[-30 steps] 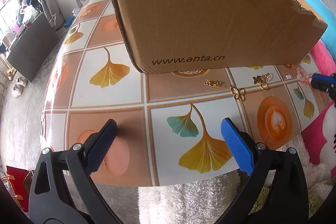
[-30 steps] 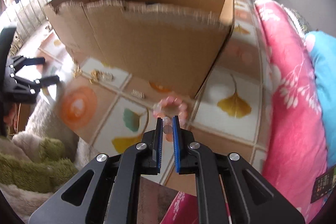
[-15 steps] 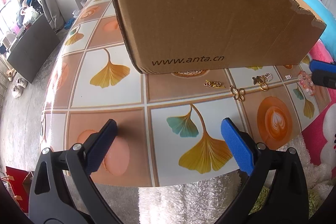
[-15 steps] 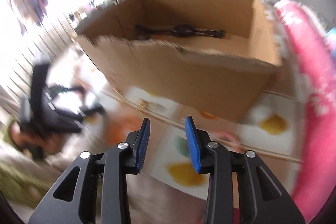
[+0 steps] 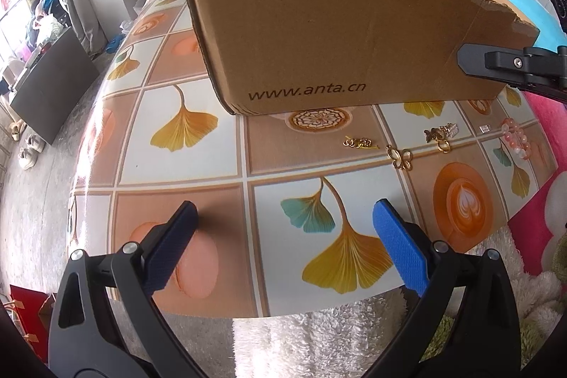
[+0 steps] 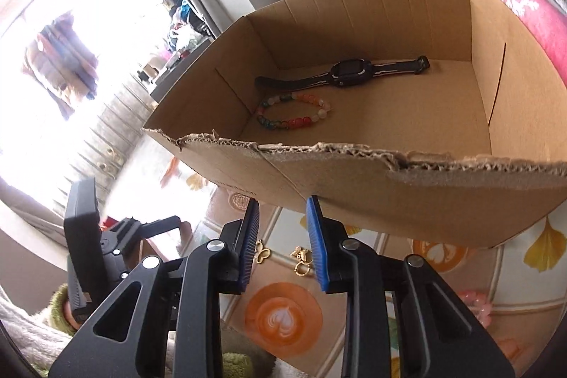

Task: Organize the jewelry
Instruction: 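Lower both open tools toward the small gold charms beside the box, then grasp the small gold ring with the right tool while the left tool grasps a gold butterfly charm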

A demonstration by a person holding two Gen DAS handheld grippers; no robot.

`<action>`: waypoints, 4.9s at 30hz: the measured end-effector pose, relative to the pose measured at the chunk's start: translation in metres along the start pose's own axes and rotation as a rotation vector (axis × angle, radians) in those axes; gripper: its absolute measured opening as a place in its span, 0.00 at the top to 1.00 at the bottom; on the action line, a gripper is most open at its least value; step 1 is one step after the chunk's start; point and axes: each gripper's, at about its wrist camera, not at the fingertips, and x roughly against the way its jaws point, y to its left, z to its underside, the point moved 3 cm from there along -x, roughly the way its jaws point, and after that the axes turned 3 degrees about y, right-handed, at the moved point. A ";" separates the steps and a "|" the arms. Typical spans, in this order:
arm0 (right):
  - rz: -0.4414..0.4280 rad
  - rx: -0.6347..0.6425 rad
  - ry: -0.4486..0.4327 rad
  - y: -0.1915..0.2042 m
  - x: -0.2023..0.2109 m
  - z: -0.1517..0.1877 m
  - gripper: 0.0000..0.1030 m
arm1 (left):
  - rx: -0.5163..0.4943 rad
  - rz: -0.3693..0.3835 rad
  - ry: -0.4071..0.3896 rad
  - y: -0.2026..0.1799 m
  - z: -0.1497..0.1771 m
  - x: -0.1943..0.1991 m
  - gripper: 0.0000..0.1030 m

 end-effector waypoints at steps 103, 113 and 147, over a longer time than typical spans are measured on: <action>0.336 0.257 0.161 0.039 -0.049 0.042 0.88 | -0.186 0.151 -0.023 -0.061 -0.007 0.001 0.90; 0.320 0.224 0.146 0.035 -0.038 0.041 0.88 | -0.168 0.174 -0.008 -0.058 -0.007 0.004 0.84; 0.252 0.169 0.052 0.010 -0.001 0.045 0.88 | -0.197 0.080 0.047 -0.084 -0.025 -0.004 0.85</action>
